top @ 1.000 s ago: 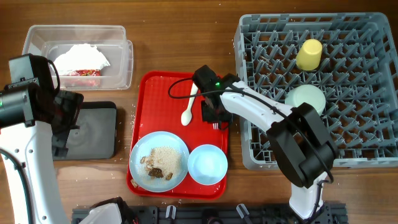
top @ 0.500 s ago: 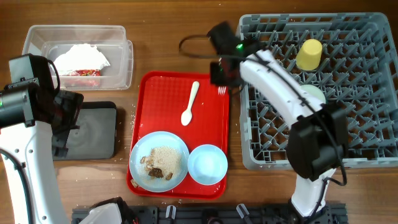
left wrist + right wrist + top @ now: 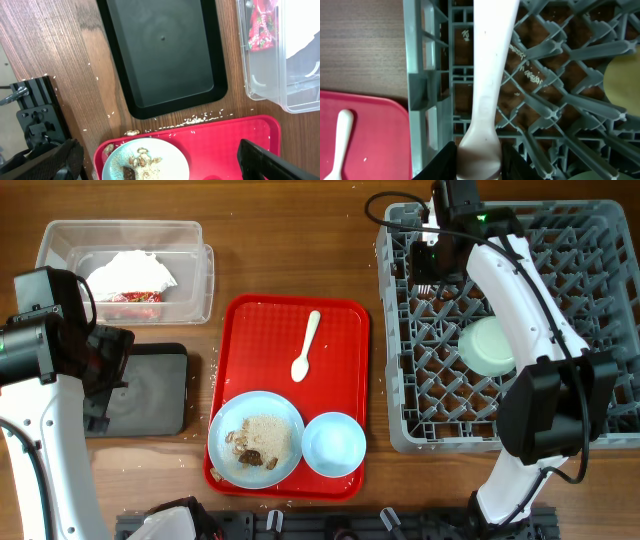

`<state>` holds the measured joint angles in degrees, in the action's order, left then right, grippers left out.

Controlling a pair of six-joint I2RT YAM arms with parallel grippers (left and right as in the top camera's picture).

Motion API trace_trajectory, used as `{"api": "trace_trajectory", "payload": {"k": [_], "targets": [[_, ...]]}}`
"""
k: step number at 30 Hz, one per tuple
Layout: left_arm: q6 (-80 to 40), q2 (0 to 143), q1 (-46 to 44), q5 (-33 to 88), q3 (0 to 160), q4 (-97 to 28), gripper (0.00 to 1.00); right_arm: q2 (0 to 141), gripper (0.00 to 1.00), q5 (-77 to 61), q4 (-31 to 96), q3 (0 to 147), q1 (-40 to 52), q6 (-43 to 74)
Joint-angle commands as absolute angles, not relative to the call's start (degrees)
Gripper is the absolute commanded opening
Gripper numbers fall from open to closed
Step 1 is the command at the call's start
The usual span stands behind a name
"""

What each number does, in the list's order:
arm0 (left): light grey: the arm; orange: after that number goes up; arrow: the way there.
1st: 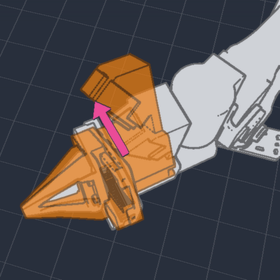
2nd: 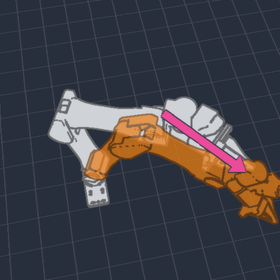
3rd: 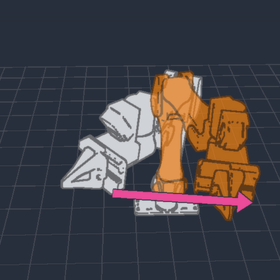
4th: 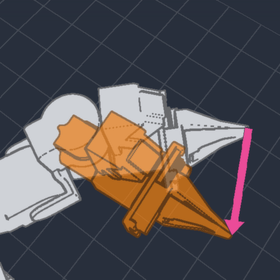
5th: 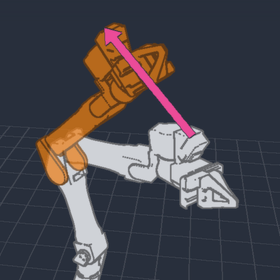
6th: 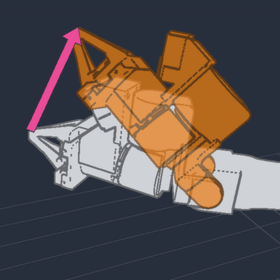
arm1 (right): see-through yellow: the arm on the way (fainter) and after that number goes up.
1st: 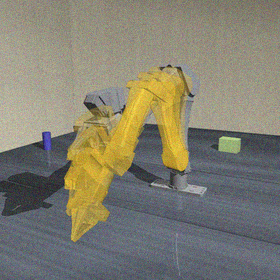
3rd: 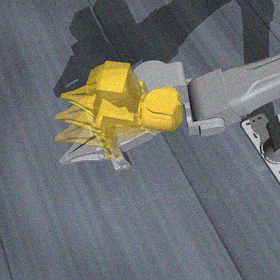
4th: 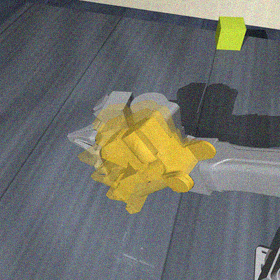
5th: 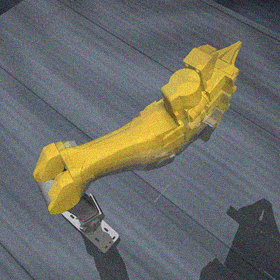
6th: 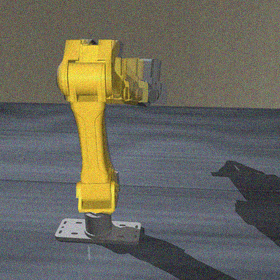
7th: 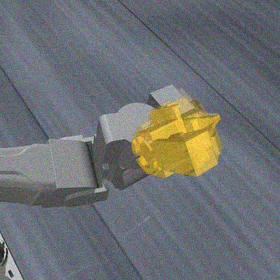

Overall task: Sort waste into correct bins and load items into the dishwasher rack
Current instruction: 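Carry the fork to the rack and drop it in with the right gripper, then move the right gripper back over the white spoon on the tray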

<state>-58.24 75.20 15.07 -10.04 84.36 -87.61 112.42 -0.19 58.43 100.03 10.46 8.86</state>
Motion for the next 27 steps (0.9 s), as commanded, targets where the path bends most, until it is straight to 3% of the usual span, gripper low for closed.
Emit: {"api": "trace_trajectory", "payload": {"k": [1,6,10,11,20,27], "targets": [[-59.18,74.89,15.29,-10.98,84.18,-87.70,1.00,111.15,0.29,-4.21,58.61,101.12,10.68,7.51],[-59.18,74.89,15.29,-11.00,84.18,-87.70,1.00,111.15,0.31,-6.31,59.35,101.12,10.70,7.53],[-59.18,74.89,15.29,-11.00,84.18,-87.70,1.00,111.15,0.59,-6.33,60.16,101.12,10.70,7.94],[-59.18,74.89,15.29,-11.00,84.18,-87.70,1.00,111.15,0.61,-6.31,60.38,101.12,10.70,8.54],[-59.18,74.89,15.29,-11.00,84.18,-87.70,1.00,111.09,0.67,-15.14,60.58,101.14,12.84,11.31],[-59.18,74.89,15.29,-11.00,84.18,-87.70,1.00,111.11,0.71,-14.66,56.88,101.14,22.46,17.10]]}}
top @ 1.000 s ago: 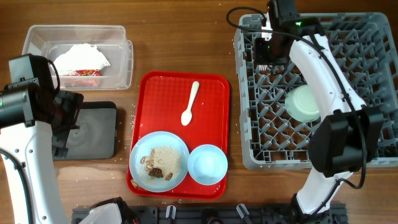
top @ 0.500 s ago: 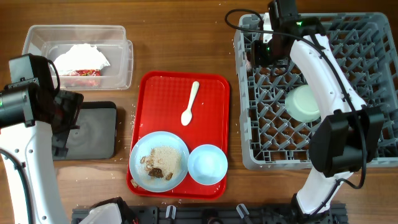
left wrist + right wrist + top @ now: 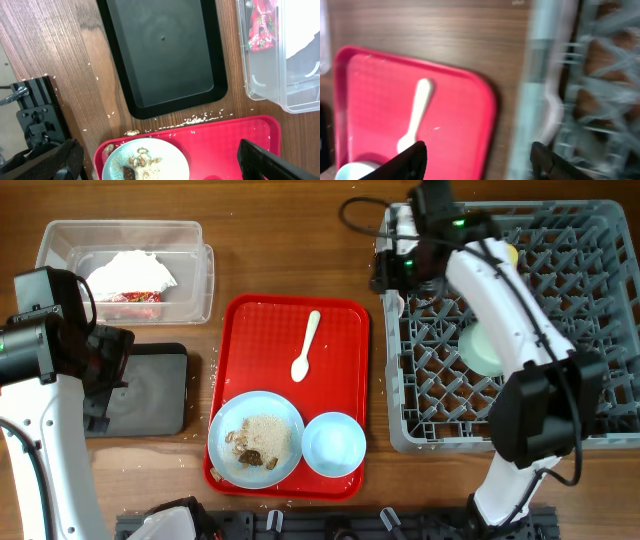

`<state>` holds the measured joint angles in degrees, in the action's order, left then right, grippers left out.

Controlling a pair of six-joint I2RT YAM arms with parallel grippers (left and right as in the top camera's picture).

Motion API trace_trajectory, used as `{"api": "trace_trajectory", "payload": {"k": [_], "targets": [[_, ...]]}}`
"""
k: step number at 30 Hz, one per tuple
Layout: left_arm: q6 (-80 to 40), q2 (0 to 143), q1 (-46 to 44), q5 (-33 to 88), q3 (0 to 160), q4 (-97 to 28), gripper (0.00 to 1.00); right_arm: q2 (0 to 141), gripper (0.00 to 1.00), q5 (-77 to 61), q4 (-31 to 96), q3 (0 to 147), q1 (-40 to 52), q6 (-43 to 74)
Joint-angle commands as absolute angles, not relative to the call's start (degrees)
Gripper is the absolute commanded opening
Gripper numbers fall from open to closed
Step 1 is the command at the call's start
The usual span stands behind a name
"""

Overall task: Sort waste into correct bins and load items into the dishwasher rack
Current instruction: 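Move the right gripper back over the white spoon on the tray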

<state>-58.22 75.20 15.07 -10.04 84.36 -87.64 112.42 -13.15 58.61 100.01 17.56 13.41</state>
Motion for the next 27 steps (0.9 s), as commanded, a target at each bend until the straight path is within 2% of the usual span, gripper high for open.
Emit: {"api": "trace_trajectory", "payload": {"k": [1,2,5,8,18,27], "targets": [[-59.18,74.89,15.29,-11.00,84.18,-87.70,1.00,111.15,0.75,-13.67,56.03,101.14,24.01,19.05],[-59.18,74.89,15.29,-11.00,84.18,-87.70,1.00,111.15,0.78,-11.27,55.05,101.12,25.91,22.63],[-59.18,74.89,15.29,-11.00,84.18,-87.70,1.00,111.46,0.79,2.39,54.22,100.38,31.33,37.28],[-59.18,74.89,15.29,-11.00,84.18,-87.70,1.00,113.01,0.82,9.13,53.76,99.07,34.61,44.58],[-59.18,74.89,15.29,-11.00,84.18,-87.70,1.00,124.42,0.79,-3.66,52.49,97.84,38.83,56.71],[-59.18,74.89,15.29,-11.00,84.18,-87.70,1.00,128.81,0.79,-2.57,51.59,97.84,43.51,64.71]]}}
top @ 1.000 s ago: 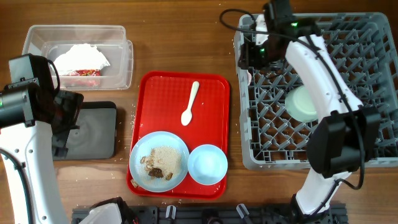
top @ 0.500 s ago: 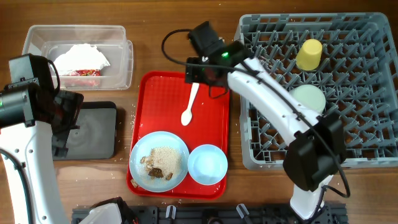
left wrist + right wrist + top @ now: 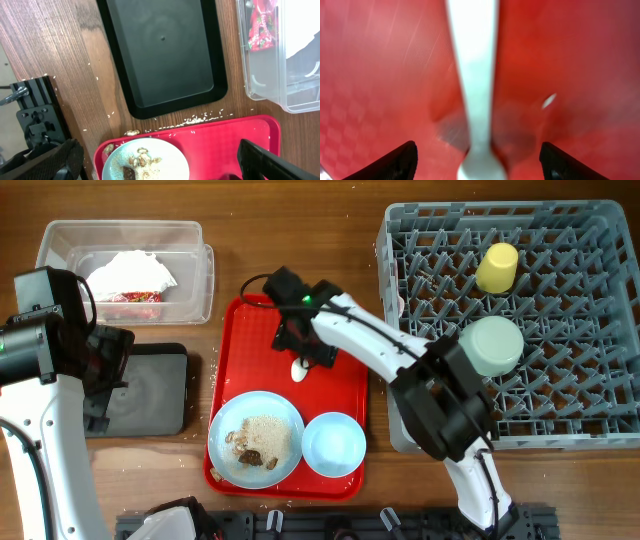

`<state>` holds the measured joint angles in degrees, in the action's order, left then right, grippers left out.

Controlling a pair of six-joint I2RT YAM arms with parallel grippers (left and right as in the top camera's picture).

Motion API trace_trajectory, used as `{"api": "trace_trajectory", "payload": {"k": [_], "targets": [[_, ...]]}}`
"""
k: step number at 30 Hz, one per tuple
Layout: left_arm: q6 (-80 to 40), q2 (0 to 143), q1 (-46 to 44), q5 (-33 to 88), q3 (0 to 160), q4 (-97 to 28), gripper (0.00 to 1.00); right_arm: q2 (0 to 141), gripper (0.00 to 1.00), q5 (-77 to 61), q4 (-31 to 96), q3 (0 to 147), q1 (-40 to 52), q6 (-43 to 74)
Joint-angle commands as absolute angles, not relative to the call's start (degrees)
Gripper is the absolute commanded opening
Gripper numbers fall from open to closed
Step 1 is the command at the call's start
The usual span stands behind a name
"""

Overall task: Sort waste into correct bins and load items into the dishwasher rack
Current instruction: 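Move the right gripper back over the white spoon on the tray, then grasp the white spoon with the right gripper and lift it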

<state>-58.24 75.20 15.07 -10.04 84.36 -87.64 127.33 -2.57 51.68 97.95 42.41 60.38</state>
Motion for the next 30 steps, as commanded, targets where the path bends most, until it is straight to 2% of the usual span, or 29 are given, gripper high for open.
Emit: {"api": "trace_trajectory", "payload": {"k": [1,10,13,18,21,30], "targets": [[-59.18,74.89,15.29,-11.00,84.18,-87.70,1.00,129.10,0.79,-2.33,51.62,97.84,43.66,64.73],[-59.18,74.89,15.29,-11.00,84.18,-87.70,1.00,132.25,0.69,-2.24,53.87,97.84,43.81,67.11],[-59.18,74.89,15.29,-11.00,84.18,-87.70,1.00,132.25,0.59,-2.63,54.19,97.84,43.81,67.00],[-59.18,74.89,15.29,-11.00,84.18,-87.70,1.00,132.25,0.56,-5.76,55.57,97.84,43.81,64.58],[-59.18,74.89,15.29,-10.98,84.18,-87.70,1.00,132.25,0.50,-5.87,55.64,97.84,43.83,62.96],[-59.18,74.89,15.29,-10.98,84.18,-87.70,1.00,132.44,0.51,-2.55,57.10,97.84,44.62,63.07]]}}
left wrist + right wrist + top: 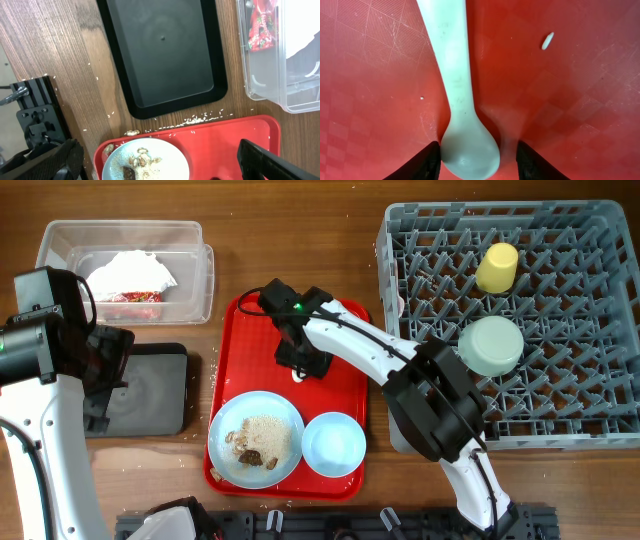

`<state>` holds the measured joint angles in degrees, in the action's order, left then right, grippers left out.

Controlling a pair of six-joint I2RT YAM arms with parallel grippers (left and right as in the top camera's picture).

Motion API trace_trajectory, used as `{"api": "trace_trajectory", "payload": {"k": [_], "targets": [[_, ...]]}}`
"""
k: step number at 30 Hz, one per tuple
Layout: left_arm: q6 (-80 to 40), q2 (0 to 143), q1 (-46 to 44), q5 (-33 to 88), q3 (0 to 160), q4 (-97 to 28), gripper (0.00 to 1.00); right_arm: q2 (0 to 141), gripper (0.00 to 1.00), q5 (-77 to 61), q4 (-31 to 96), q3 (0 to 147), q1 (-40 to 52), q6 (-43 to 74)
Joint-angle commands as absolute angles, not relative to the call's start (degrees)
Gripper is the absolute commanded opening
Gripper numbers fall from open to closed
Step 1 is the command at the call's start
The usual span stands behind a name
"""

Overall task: Sort waste into correct bins and load items into the dishwasher rack
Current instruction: 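Grasp the white spoon with the right gripper and lift it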

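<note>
A pale spoon (454,75) lies on the red tray (245,340). My right gripper (481,162) is low over it, open, with its jaws either side of the spoon's bowl; the left finger (427,161) touches the bowl and the right finger stands apart. In the overhead view the right gripper (303,363) covers most of the spoon. A plate of food scraps (256,438) and a light blue bowl (334,444) sit at the tray's near end. My left gripper (157,167) hangs open above the black tray (162,50).
The grey dishwasher rack (560,395) at the right holds a yellow cup (497,267) and a pale green dish (491,345). A clear bin (190,280) with paper and a red wrapper stands at the back left. Rice grains are scattered on the wood.
My right gripper has dropped closer to the spoon on the red tray and its jaws have narrowed around the spoon's bowl. The left arm has not moved.
My right gripper was shut on a white utensil over the rack's left side. Then it was open at the rack's left edge with the utensil left in the rack. Then it stood wide open above the spoon on the tray, and now brackets its bowl.
</note>
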<state>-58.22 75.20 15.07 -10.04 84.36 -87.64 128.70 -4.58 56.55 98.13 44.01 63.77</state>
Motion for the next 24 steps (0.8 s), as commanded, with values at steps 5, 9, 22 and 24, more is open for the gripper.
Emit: {"api": "trace_trajectory", "payload": {"k": [5,9,22,24], "targets": [[-59.18,74.89,15.29,-11.00,84.18,-87.70,1.00,132.44,0.50,-0.64,58.39,97.84,44.77,62.94],[-59.18,74.89,15.29,-11.00,84.18,-87.70,1.00,132.44,0.32,0.03,57.67,97.86,44.77,58.30],[-59.18,74.89,15.29,-11.00,84.18,-87.70,1.00,132.40,0.34,0.60,58.30,99.85,44.36,52.90],[-59.18,74.89,15.29,-11.00,84.18,-87.70,1.00,132.18,0.34,0.62,58.85,101.36,44.01,50.98]]}}
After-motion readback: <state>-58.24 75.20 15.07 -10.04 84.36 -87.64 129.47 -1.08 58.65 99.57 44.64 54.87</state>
